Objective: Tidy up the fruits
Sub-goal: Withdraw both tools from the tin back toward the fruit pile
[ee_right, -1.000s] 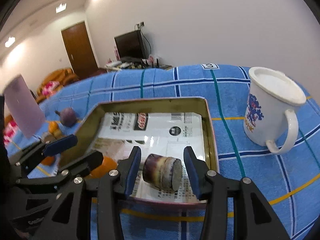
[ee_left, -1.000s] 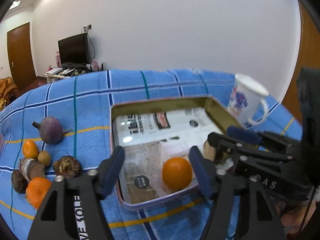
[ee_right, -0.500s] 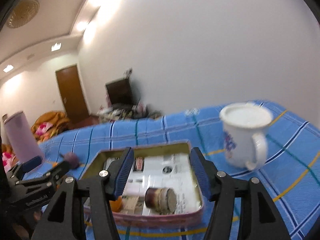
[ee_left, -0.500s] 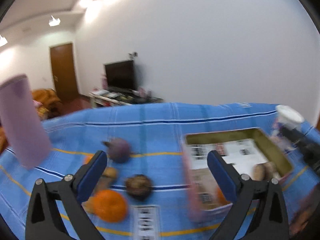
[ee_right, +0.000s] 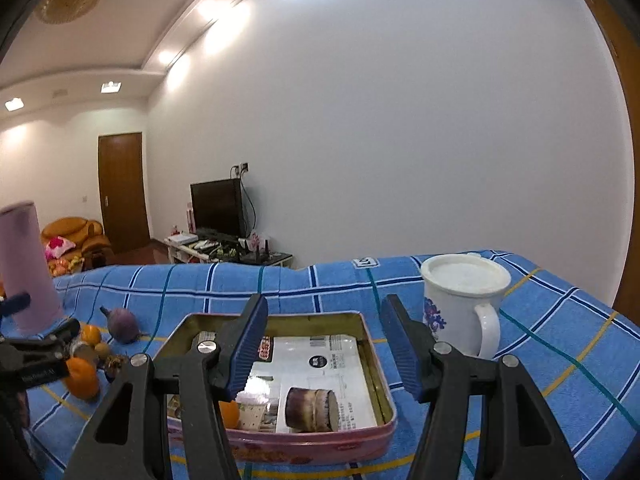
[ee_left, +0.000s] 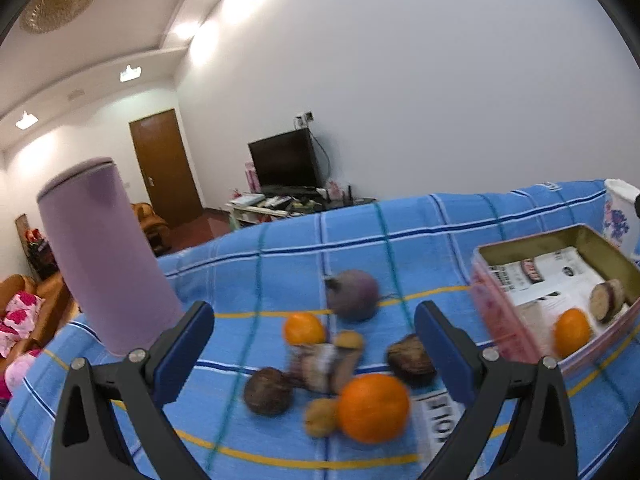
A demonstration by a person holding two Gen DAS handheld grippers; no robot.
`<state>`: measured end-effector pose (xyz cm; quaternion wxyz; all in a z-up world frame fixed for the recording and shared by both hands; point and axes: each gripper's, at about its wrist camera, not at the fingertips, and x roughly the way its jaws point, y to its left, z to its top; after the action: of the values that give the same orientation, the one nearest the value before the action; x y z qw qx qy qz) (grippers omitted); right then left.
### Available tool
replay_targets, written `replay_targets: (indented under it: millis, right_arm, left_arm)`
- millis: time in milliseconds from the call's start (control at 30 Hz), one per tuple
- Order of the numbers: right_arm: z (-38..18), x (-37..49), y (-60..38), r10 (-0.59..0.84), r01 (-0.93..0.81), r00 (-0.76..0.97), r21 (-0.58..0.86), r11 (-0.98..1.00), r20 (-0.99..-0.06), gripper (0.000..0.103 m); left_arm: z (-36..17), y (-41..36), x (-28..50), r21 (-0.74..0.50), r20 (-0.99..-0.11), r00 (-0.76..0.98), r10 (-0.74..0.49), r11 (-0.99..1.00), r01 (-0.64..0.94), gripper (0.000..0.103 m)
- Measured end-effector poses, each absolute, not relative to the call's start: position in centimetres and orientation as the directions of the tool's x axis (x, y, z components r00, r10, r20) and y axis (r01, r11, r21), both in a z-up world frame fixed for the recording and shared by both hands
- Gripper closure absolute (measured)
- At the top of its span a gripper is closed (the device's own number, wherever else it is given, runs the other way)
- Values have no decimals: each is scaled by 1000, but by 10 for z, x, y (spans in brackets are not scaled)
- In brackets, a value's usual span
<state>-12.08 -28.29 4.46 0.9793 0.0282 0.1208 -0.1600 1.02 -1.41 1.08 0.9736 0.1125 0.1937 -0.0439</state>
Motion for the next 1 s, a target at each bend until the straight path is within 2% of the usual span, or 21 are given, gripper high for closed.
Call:
replay_targets:
  millis: [133, 333, 500, 667, 833, 1000]
  right_arm:
    - [42, -117, -276, -311, 324, 909, 2, 946, -278, 42]
    - [39, -113, -258, -357, 366, 885, -27, 930, -299, 42]
    - [34, -99, -238, -290, 314, 880, 3, 949, -375, 42]
    - [33, -87, -210, -238, 262, 886, 5, 965, -397, 42]
    - [33, -70, -179, -103, 144, 877, 51, 988, -470, 42]
    - [23, -55, -136, 31, -21, 848, 24, 999, -529, 42]
  left_arm:
    - [13, 4, 14, 149, -382, 923, -47, 983, 111, 1]
    - [15, 13, 12, 138, -376, 925, -54, 984, 114, 1]
    - [14, 23, 19, 106, -404, 914, -50, 989, 101, 1]
    - [12, 28, 22, 112, -412, 911, -29, 990, 82, 1]
    - [17, 50, 34, 159, -398, 914, 74, 987, -11, 1]
    - [22, 96, 52, 125, -420, 883, 211, 977, -173, 1]
